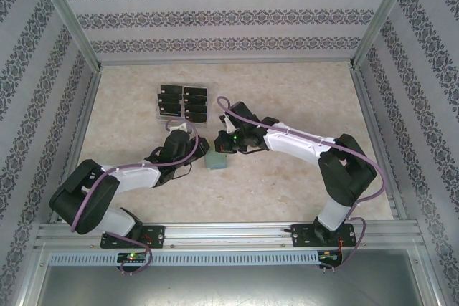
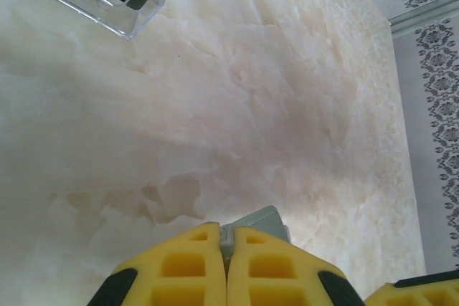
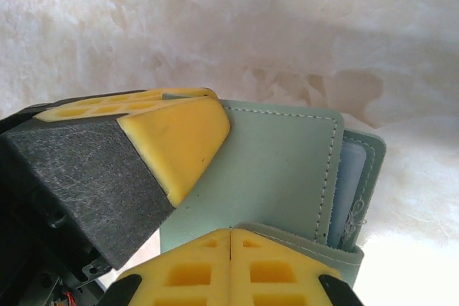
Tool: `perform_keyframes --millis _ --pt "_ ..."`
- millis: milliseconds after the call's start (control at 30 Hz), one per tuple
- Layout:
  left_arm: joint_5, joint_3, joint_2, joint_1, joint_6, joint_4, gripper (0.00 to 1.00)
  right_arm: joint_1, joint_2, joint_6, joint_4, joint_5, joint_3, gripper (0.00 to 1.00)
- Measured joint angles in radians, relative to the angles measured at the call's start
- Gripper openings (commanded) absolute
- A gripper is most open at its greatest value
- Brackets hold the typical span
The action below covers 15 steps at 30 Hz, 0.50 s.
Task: Put the credit cards into the card holder
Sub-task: Open the button at the center of the table, then pass the card holder.
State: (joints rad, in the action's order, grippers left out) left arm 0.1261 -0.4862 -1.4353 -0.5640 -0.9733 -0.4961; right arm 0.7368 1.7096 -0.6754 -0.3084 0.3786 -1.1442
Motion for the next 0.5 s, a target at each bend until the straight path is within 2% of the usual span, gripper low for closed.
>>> perform_keyframes --millis 400,467,500 --pt "-0.058 0.023 0.12 -0.011 0.065 0.036 0.0 -0.093 -0.11 0.008 -0.005 -0.016 0.09 0.0" --pt "-0.06 0.023 0.124 -0.011 0.078 0.036 0.0 -0.098 -0.113 0.006 0.003 -0.016 0.106 0.41" --pt "-0.059 0.023 0.124 -0.011 0.084 0.037 0.0 -0.098 -0.114 0.004 0.008 -0.016 0.114 0.47"
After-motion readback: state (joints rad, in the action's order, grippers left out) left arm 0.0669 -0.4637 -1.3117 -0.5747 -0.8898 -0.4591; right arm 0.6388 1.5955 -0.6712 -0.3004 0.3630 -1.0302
